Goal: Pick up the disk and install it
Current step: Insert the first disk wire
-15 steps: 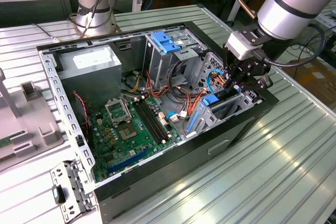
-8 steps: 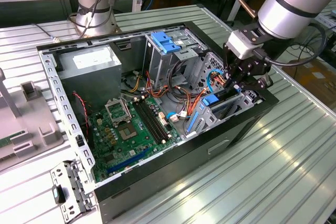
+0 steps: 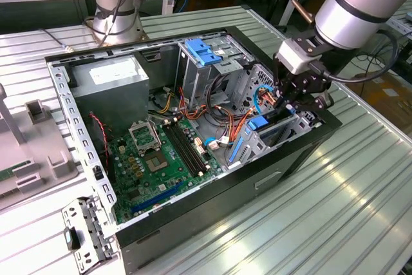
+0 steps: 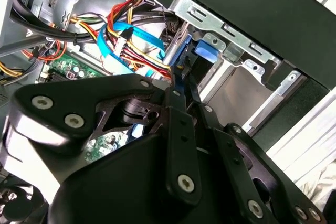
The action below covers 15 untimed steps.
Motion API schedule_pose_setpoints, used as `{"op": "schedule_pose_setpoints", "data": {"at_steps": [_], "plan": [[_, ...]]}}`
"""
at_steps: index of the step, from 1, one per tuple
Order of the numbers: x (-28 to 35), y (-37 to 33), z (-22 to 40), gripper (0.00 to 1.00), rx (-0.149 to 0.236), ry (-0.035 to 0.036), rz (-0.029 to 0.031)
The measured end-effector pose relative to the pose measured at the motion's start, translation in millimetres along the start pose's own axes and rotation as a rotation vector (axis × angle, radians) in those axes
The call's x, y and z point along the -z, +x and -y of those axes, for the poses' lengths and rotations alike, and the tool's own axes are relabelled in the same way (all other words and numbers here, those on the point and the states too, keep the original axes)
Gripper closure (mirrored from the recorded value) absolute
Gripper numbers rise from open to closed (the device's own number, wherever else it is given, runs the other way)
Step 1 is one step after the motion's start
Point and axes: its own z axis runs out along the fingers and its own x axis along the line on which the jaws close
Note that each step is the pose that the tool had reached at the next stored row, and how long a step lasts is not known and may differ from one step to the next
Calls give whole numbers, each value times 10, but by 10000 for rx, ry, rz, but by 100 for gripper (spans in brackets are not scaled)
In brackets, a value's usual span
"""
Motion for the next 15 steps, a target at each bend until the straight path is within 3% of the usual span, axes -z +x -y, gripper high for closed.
{"op": "schedule_pose_setpoints", "data": {"at_steps": [10,11,15], "plan": [[-24,3,0,83,0,-2,3],[-22,4,1,75,0,-1,0],[101,-9,7,75,-1,-1,13]]}}
